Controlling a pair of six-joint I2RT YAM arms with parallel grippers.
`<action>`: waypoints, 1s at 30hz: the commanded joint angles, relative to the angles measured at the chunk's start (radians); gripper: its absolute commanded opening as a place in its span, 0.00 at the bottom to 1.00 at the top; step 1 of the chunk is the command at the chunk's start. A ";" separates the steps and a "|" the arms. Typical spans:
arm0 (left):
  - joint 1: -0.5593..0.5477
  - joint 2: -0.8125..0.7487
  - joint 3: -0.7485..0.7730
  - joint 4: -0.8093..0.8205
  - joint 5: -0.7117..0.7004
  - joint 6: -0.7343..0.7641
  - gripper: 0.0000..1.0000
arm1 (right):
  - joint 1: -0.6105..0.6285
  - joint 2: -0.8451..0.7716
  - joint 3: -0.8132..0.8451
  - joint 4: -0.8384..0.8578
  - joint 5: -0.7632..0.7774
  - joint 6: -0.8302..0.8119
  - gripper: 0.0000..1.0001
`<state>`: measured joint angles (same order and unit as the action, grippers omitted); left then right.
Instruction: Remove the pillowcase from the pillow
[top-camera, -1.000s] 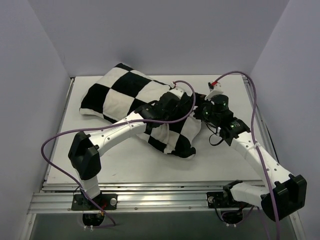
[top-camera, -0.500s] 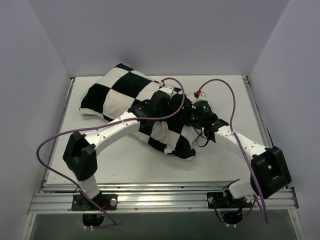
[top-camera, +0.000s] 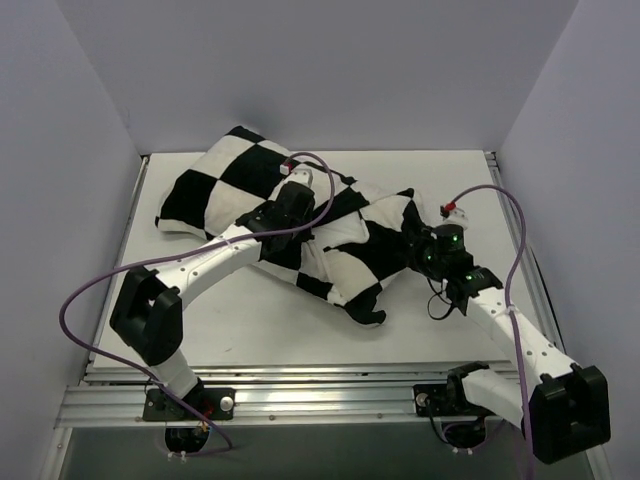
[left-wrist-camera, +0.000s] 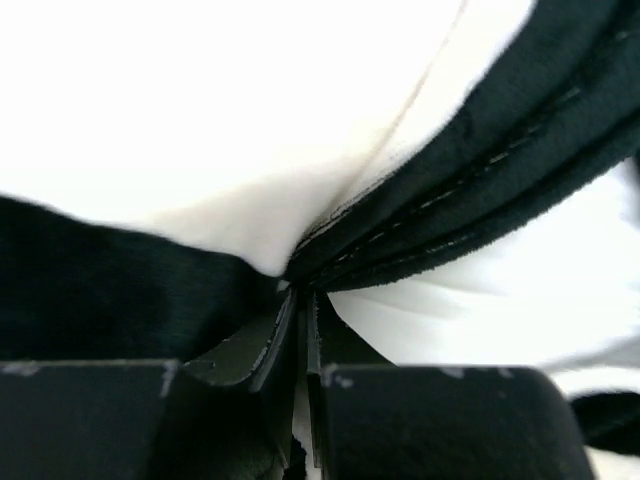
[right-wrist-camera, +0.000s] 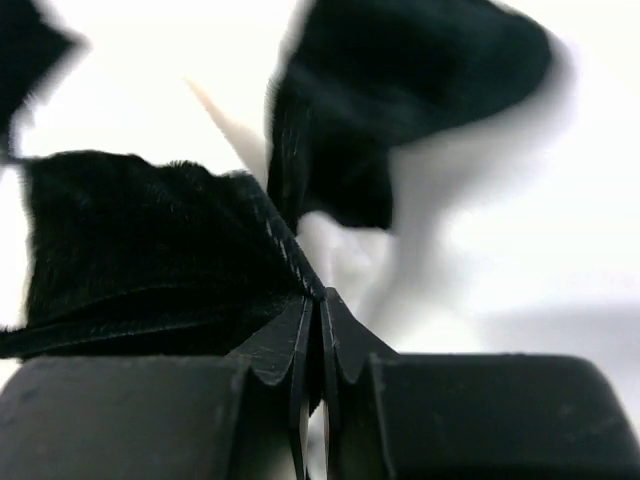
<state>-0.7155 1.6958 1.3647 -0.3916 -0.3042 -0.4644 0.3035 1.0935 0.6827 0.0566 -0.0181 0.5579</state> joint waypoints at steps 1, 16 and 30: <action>0.062 -0.027 -0.046 -0.135 -0.115 -0.019 0.14 | -0.049 -0.076 -0.080 -0.178 0.084 0.028 0.00; 0.033 -0.070 -0.108 -0.075 0.010 -0.040 0.14 | -0.040 -0.172 0.019 -0.233 -0.014 0.007 0.40; -0.036 -0.047 -0.116 -0.067 -0.013 -0.060 0.14 | 0.155 0.227 0.431 -0.195 0.151 -0.066 0.85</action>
<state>-0.7391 1.6295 1.2728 -0.3912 -0.3225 -0.5095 0.4446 1.2594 1.0702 -0.1482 0.0685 0.5095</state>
